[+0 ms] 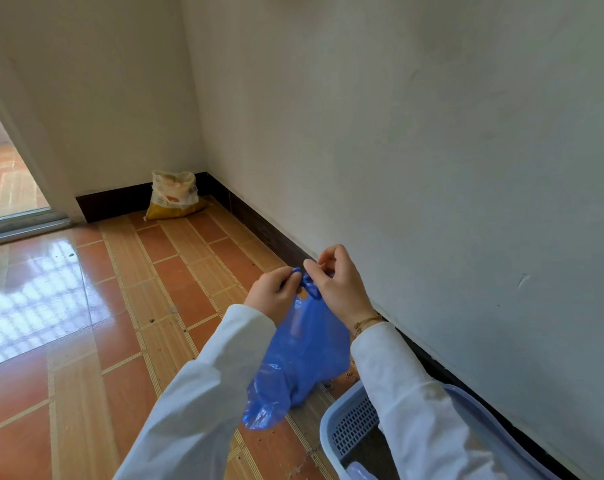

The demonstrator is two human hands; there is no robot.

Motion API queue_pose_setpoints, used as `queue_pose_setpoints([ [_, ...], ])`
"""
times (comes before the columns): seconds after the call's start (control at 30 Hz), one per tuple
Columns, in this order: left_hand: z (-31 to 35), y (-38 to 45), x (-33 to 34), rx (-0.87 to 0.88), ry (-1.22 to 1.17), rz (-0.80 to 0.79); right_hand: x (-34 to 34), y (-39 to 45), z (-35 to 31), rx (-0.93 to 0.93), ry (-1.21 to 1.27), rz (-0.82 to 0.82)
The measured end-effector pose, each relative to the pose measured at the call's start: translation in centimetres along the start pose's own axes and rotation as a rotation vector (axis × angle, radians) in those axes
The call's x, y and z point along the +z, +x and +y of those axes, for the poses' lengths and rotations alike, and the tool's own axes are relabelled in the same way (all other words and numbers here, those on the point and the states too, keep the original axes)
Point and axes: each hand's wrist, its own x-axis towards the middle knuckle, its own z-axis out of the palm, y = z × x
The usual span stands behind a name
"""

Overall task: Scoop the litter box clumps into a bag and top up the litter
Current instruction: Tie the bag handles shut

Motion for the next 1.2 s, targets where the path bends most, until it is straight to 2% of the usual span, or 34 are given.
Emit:
queue_pose_setpoints([
  [0.13,0.0,-0.2,-1.0,-0.168,-0.437,0.053,0.0,-0.1,-0.9,-0.156,-0.219,0.084],
  [0.23,0.0,-0.4,-1.1,-0.238,-0.588,0.111,0.1,-0.5,-1.2,-0.115,-0.13,-0.023],
  [0.3,0.2,-0.5,-0.8,-0.233,-0.604,0.146,0.3,-0.5,-1.2,-0.083,-0.089,-0.012],
  [0.4,0.2,-0.3,-0.3,-0.248,-0.565,0.246,0.5,-0.1,-1.0,-0.016,-0.07,0.089],
  [0.53,-1.9,-0.2,-0.1,-0.4,-0.646,0.44,-0.3,0.0,1.0,0.134,-0.098,0.267],
  [0.73,-8.2,-1.1,0.4,-0.617,-0.64,0.587,-2.1,-1.1,5.9,0.367,-0.127,0.394],
  [0.97,-16.1,-3.2,1.3,-0.908,-0.717,0.695,-4.1,-3.4,10.4,0.659,-0.139,0.483],
  [1.03,-19.1,-3.3,1.6,-0.982,-0.769,0.644,-5.0,-4.3,12.2,0.771,-0.14,0.485],
  [1.1,-21.7,-3.5,2.2,-1.007,-0.807,0.598,-5.2,-5.0,13.4,0.859,-0.132,0.491],
  [1.2,-21.5,-3.9,2.2,-0.983,-0.747,0.614,-5.1,-4.9,14.3,0.921,-0.119,0.51],
])
